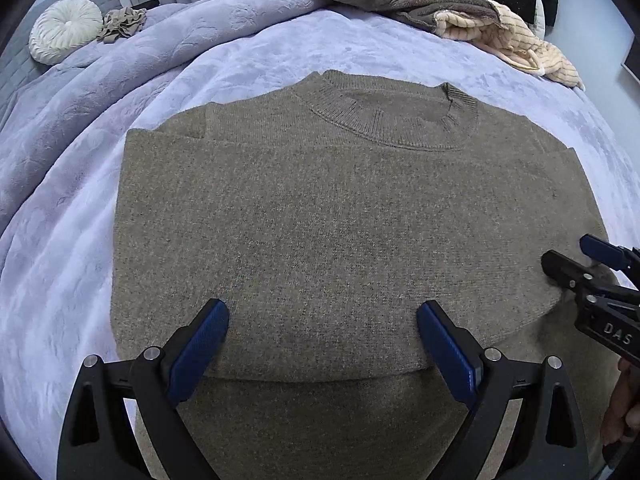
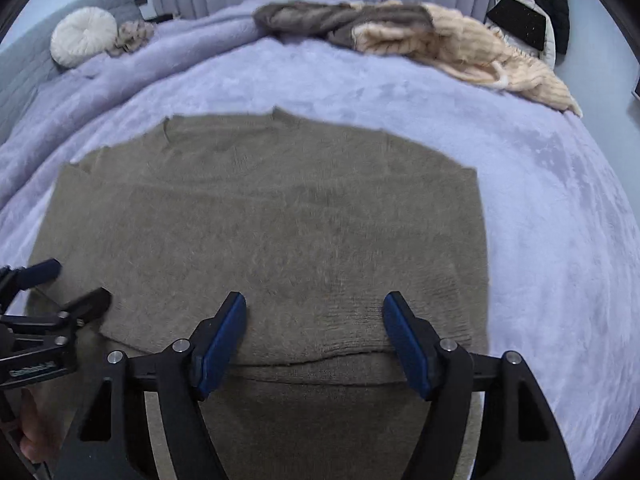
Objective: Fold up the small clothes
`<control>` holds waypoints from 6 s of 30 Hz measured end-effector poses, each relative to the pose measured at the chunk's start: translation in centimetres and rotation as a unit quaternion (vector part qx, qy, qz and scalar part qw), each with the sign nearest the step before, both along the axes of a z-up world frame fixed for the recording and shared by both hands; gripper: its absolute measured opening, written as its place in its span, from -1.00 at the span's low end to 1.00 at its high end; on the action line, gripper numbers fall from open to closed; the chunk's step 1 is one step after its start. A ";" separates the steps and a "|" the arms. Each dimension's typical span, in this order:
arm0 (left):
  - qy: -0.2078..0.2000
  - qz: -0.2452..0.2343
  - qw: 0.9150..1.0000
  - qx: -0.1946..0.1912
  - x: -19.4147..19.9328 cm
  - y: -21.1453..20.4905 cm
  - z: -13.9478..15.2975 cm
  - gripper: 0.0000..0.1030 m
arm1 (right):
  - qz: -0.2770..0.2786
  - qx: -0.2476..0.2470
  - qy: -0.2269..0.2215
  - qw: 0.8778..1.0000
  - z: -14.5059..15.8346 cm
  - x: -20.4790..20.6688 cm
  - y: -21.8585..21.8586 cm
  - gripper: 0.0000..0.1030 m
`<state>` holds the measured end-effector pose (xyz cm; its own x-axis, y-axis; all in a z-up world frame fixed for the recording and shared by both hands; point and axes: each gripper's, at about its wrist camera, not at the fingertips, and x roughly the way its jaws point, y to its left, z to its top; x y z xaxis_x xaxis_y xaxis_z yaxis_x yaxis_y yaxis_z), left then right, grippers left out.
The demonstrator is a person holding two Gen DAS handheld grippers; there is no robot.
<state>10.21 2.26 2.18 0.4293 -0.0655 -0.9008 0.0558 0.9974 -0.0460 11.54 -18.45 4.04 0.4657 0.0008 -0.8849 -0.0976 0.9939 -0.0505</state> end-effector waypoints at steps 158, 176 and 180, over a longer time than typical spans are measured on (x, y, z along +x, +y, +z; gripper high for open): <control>-0.088 0.089 0.968 -0.216 -11.9 10.2 11.4 -0.77 | -0.023 0.304 -0.095 0.948 12.0 -13.1 -7.7 -0.77; -0.073 0.100 0.972 -0.199 -4.1 9.8 10.5 -0.76 | -0.040 0.296 -0.080 0.951 11.1 -5.1 -6.9 -0.77; -0.069 0.101 0.973 -0.198 -2.6 9.6 10.1 -0.76 | -0.046 0.294 -0.077 0.952 10.8 -3.5 -7.1 -0.77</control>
<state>7.64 11.90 12.33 0.5842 -0.2966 -0.7555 -0.1073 0.8945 -0.4341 8.08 -25.52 14.82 0.6114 0.4285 -0.6652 -0.0457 0.8584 0.5110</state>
